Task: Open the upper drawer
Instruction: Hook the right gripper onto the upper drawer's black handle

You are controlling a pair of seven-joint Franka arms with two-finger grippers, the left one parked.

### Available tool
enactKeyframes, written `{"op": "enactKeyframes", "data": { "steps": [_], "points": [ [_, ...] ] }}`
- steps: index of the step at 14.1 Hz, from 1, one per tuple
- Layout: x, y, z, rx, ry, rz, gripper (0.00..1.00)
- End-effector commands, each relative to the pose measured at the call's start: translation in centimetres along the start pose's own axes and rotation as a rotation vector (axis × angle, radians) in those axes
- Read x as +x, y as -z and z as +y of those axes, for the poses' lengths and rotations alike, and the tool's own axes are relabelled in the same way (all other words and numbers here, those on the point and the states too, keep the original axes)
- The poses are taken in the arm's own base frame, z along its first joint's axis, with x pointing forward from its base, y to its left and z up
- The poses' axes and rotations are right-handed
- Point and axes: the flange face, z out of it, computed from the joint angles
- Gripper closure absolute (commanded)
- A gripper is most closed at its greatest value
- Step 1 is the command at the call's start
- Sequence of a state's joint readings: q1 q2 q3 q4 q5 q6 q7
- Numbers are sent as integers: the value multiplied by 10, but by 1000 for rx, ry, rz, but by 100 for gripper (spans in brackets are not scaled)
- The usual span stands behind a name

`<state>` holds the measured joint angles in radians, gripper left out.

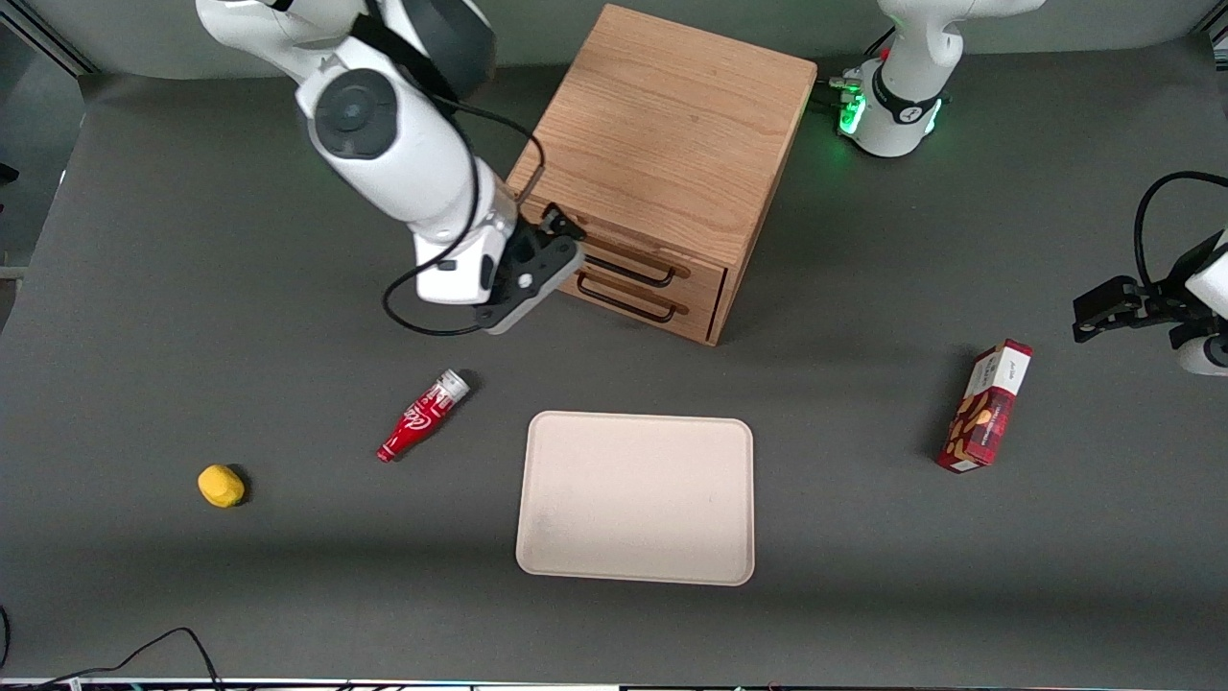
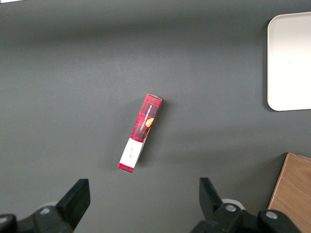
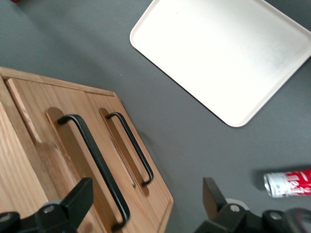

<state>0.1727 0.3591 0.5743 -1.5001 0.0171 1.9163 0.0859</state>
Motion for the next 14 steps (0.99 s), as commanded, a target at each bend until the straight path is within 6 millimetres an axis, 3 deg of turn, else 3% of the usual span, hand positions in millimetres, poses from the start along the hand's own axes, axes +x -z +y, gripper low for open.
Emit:
{"op": "enactKeyframes", "data": {
  "steps": [1,9,14],
  "points": [
    [13,-16,-17,-6,2,26,0],
    [5,-64,-29,-69,109,-12,0],
    [-1,-77,-40,-60,129,-24,0]
  ]
}}
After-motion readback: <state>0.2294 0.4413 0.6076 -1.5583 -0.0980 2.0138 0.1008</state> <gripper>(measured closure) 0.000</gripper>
